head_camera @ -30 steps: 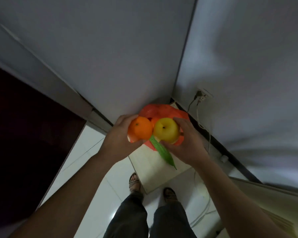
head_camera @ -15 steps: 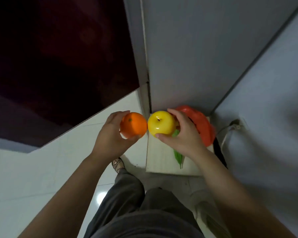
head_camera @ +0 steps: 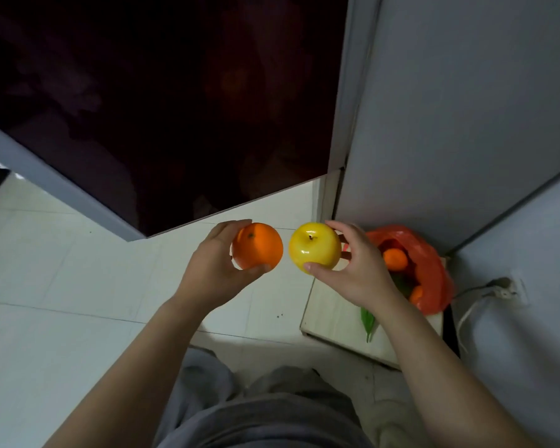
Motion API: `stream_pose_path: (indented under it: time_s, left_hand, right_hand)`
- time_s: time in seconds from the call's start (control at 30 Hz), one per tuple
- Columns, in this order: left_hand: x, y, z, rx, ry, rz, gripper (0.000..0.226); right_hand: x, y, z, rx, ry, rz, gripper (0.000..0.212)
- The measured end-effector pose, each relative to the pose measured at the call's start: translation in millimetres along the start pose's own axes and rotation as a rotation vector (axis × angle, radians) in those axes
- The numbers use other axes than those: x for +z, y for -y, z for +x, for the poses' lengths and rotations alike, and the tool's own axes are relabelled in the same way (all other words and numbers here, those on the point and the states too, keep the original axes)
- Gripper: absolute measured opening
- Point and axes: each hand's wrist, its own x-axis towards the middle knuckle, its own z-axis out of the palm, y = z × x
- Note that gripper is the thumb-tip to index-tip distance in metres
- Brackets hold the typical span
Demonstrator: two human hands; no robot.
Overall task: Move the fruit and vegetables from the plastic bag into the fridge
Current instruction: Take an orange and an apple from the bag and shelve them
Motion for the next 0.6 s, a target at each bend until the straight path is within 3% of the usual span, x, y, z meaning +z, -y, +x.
stream_pose_path:
  time_s: [0.4, 0.6]
  left_hand:
    - [-59, 68, -28, -0.095, -0.112, -0.079, 0.078]
    - [-102, 135, -44, -0.129, -0.132, -0.103, 0.080]
  right_hand:
    - [75, 58, 25, -0.132, 0.167, -0.021, 0.073]
    - [147, 97, 33, -0.158, 0.225, -0.031, 0.071]
